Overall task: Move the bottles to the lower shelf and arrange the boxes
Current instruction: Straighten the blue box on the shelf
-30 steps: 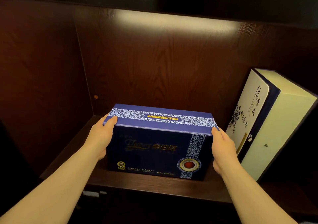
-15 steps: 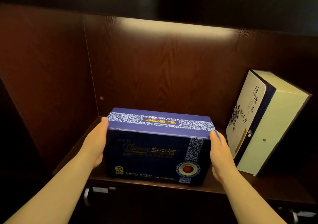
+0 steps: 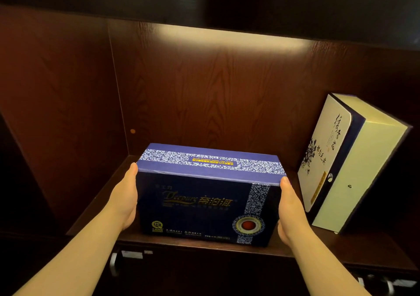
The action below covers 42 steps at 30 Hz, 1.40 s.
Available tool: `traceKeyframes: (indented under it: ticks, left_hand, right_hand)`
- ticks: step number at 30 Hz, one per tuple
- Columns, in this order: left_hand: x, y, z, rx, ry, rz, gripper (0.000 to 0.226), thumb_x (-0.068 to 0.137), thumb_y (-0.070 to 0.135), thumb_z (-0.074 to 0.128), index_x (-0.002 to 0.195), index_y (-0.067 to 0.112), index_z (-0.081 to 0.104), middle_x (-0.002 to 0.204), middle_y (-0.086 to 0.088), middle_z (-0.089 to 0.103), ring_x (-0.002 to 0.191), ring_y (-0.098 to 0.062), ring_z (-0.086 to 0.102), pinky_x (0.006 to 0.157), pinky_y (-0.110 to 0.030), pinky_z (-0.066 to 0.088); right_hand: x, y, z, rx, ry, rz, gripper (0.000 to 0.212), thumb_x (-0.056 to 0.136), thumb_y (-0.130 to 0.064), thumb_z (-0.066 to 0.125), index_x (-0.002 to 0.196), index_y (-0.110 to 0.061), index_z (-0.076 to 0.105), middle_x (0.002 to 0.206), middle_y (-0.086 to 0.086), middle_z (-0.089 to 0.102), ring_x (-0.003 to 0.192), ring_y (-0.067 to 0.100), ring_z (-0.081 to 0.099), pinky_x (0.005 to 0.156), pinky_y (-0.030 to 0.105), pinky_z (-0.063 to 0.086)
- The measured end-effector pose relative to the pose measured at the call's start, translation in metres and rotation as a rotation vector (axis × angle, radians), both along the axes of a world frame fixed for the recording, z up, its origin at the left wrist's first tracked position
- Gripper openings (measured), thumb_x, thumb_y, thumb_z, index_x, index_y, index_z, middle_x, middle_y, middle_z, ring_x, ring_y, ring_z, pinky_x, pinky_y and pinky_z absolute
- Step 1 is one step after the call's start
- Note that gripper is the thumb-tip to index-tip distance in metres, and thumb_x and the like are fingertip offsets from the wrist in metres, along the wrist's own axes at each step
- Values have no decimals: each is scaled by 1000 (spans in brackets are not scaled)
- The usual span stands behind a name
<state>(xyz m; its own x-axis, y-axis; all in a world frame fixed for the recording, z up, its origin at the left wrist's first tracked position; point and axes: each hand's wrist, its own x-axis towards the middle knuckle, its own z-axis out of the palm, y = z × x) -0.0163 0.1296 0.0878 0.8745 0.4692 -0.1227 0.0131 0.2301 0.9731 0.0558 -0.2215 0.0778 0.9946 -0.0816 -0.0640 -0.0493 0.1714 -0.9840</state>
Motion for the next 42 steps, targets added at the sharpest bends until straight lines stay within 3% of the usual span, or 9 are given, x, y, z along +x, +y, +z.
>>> traceKeyframes:
  ticks: [3,8,15,18,23,27,33,42]
  left_hand:
    - [2,-1,2,-5,6,11,34,100,63,36,107,46,64,108,5,74,105,-14,65,74,-31,45]
    - [2,-1,1,1,14,7,32,100,63,35,105,47,63,109,5,73,104,-14,65,73,-32,44]
    - [3,-1,1,15,16,0,35,100,64,34,103,48,65,92,13,78,101,-10,66,72,-30,43]
    - [3,-1,2,10,21,1,35,101,62,33,104,46,64,96,8,78,103,-13,65,73,-31,43]
    - [2,-3,3,11,16,15,36,100,64,33,101,47,64,84,16,77,90,-7,67,68,-29,41]
    - [-1,-2,3,13,14,17,33,100,63,34,101,48,63,92,11,76,97,-8,64,69,-29,40]
    - [1,1,8,26,13,8,33,100,63,34,103,46,62,107,5,74,103,-13,64,75,-32,43]
    - [-2,3,8,27,20,25,33,101,62,34,104,44,62,112,3,71,108,-16,62,87,-38,41]
  right_hand:
    - [0,1,2,-5,17,-6,29,98,-62,42,116,-48,60,113,-11,73,106,9,65,78,30,47]
    - [0,0,3,-16,19,-4,27,98,-62,42,110,-49,62,99,-16,78,90,4,73,71,28,48]
    - [-2,3,4,-31,29,-21,31,97,-62,41,115,-47,62,113,-9,75,106,11,67,77,33,49]
    - [-3,2,4,-41,26,-21,33,96,-63,41,117,-47,61,115,-8,74,109,12,66,80,34,48]
    - [-3,2,5,-42,33,-4,29,99,-61,39,115,-48,60,118,-8,72,110,13,64,78,32,47]
    - [0,4,6,-29,31,-13,26,98,-62,40,110,-49,61,113,-9,73,105,12,66,76,33,48]
    - [0,7,0,-16,26,-12,44,95,-63,43,128,-38,59,123,-1,71,116,20,64,104,48,47]
    - [-3,8,0,1,28,-1,52,88,-69,46,129,-39,57,120,0,73,112,20,67,97,45,51]
